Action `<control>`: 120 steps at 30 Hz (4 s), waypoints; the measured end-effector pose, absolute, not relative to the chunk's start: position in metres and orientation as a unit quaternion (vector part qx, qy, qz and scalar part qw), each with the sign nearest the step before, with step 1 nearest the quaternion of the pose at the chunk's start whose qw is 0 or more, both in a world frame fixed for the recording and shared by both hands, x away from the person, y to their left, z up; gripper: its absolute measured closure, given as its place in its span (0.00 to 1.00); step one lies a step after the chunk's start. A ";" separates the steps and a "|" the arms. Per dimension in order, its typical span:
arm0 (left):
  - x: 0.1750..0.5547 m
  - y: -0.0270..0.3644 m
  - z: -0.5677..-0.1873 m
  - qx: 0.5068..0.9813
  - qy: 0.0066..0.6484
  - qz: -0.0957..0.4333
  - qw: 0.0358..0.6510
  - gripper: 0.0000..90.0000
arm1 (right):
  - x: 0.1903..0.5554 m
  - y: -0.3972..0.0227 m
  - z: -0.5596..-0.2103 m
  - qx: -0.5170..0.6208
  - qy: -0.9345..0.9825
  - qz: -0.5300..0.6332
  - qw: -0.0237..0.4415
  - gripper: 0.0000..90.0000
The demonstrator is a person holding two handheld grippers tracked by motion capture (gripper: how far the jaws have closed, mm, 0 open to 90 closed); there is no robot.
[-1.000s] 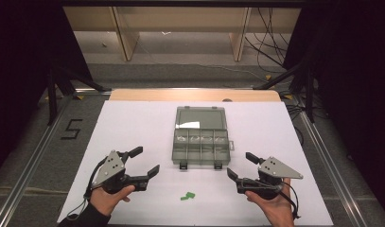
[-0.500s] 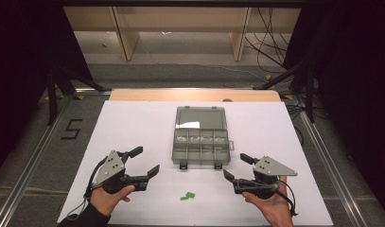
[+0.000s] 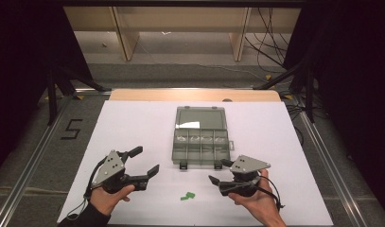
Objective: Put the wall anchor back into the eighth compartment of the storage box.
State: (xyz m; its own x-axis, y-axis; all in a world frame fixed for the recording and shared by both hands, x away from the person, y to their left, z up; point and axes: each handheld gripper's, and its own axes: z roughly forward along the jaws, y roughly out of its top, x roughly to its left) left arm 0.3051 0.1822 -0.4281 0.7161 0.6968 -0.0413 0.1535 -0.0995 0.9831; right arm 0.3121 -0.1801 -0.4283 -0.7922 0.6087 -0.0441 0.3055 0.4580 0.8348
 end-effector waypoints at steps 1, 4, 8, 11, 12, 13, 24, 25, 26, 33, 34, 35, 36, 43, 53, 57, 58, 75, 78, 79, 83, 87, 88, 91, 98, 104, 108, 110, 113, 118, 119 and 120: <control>0.305 0.182 -0.428 0.706 0.301 0.226 0.600 0.18 | 0.313 -0.176 -0.429 0.262 0.845 0.436 0.168 0.42; 0.305 0.183 -0.428 0.705 0.301 0.226 0.601 0.18 | 0.316 -0.161 -0.430 0.232 0.868 0.408 0.160 0.45; 0.305 0.182 -0.428 0.705 0.301 0.226 0.601 0.18 | 0.319 -0.152 -0.433 0.218 0.880 0.391 0.158 0.46; 0.305 0.182 -0.428 0.705 0.301 0.226 0.601 0.18 | 0.321 -0.144 -0.435 0.206 0.892 0.374 0.149 0.47; 0.305 0.182 -0.428 0.705 0.301 0.226 0.601 0.18 | 0.321 -0.142 -0.435 0.204 0.896 0.367 0.143 0.47; 0.305 0.183 -0.428 0.705 0.301 0.226 0.601 0.18 | 0.322 -0.140 -0.437 0.201 0.896 0.367 0.147 0.47; 0.305 0.183 -0.428 0.705 0.300 0.227 0.601 0.18 | 0.329 -0.118 -0.443 0.165 0.927 0.318 0.111 0.52; 0.305 0.183 -0.428 0.705 0.300 0.227 0.601 0.18 | 0.330 -0.116 -0.443 0.160 0.930 0.312 0.107 0.52; 0.305 0.183 -0.428 0.705 0.300 0.227 0.601 0.18 | 0.331 -0.115 -0.444 0.156 0.933 0.307 0.104 0.54; 0.305 0.182 -0.428 0.705 0.300 0.226 0.602 0.18 | 0.333 -0.101 -0.451 0.126 0.951 0.270 0.080 0.62; 0.305 0.182 -0.428 0.705 0.300 0.226 0.602 0.18 | 0.333 -0.100 -0.452 0.126 0.953 0.266 0.078 0.62; 0.305 0.182 -0.428 0.705 0.300 0.226 0.602 0.18 | 0.334 -0.099 -0.453 0.124 0.955 0.260 0.073 0.62; 0.305 0.182 -0.428 0.706 0.299 0.227 0.601 0.18 | 0.334 -0.098 -0.455 0.120 0.956 0.257 0.071 0.62; 0.305 0.182 -0.428 0.706 0.299 0.226 0.601 0.18 | 0.336 -0.093 -0.459 0.120 0.962 0.239 0.062 0.65; 0.305 0.182 -0.428 0.706 0.299 0.226 0.601 0.18 | 0.338 -0.088 -0.463 0.115 0.967 0.223 0.048 0.72; 0.305 0.182 -0.428 0.706 0.298 0.227 0.601 0.18 | 0.340 -0.086 -0.463 0.113 0.967 0.222 0.047 0.73; 0.305 0.182 -0.428 0.706 0.298 0.227 0.601 0.18 | 0.340 -0.086 -0.463 0.113 0.968 0.220 0.045 0.74; 0.305 0.182 -0.428 0.705 0.300 0.226 0.602 0.18 | 0.340 -0.077 -0.465 0.092 0.976 0.194 0.030 0.87; 0.305 0.182 -0.428 0.705 0.299 0.227 0.602 0.18 | 0.342 -0.076 -0.465 0.099 0.976 0.194 0.025 0.89; 0.305 0.182 -0.428 0.705 0.300 0.226 0.601 0.18 | 0.342 -0.076 -0.465 0.102 0.976 0.193 0.022 0.89; 0.305 0.182 -0.428 0.706 0.298 0.227 0.601 0.18 | 0.343 -0.075 -0.464 0.105 0.977 0.187 0.017 0.93; 0.305 0.182 -0.428 0.706 0.298 0.227 0.601 0.18 | 0.343 -0.074 -0.464 0.107 0.977 0.185 0.021 0.94; 0.305 0.182 -0.428 0.706 0.298 0.227 0.601 0.18 | 0.343 -0.074 -0.464 0.108 0.977 0.185 0.021 0.94; 0.305 0.182 -0.428 0.706 0.297 0.227 0.602 0.18 | 0.343 -0.074 -0.464 0.104 0.977 0.186 0.020 0.94; 0.305 0.183 -0.427 0.703 0.295 0.226 0.606 0.18 | 0.345 -0.077 -0.461 0.108 0.975 0.192 0.026 0.94; 0.305 0.183 -0.427 0.705 0.296 0.228 0.603 0.18 | 0.348 -0.083 -0.451 0.114 0.972 0.203 0.036 0.94; 0.305 0.183 -0.427 0.704 0.296 0.228 0.604 0.18 | 0.352 -0.090 -0.441 0.122 0.968 0.214 0.046 0.94; 0.305 0.183 -0.427 0.705 0.296 0.228 0.603 0.18 | 0.355 -0.094 -0.437 0.127 0.966 0.220 0.052 0.94; 0.305 0.183 -0.427 0.705 0.296 0.228 0.603 0.18 | 0.358 -0.100 -0.431 0.134 0.963 0.227 0.060 0.94; 0.305 0.183 -0.427 0.704 0.296 0.228 0.603 0.18 | 0.361 -0.108 -0.423 0.142 0.958 0.238 0.074 0.94; 0.305 0.183 -0.427 0.704 0.297 0.228 0.604 0.18 | 0.362 -0.110 -0.422 0.143 0.958 0.239 0.075 0.94; 0.305 0.183 -0.427 0.704 0.297 0.228 0.603 0.18 | 0.363 -0.111 -0.420 0.146 0.957 0.240 0.075 0.94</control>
State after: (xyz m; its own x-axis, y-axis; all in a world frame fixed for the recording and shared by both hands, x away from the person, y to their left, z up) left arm 0.3047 0.1832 -0.4266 0.7197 0.6933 -0.0377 0.1434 -0.0952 0.9851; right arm 0.3626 -0.1111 -0.4204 -0.9459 0.3159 -0.0740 0.2434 0.8419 0.4817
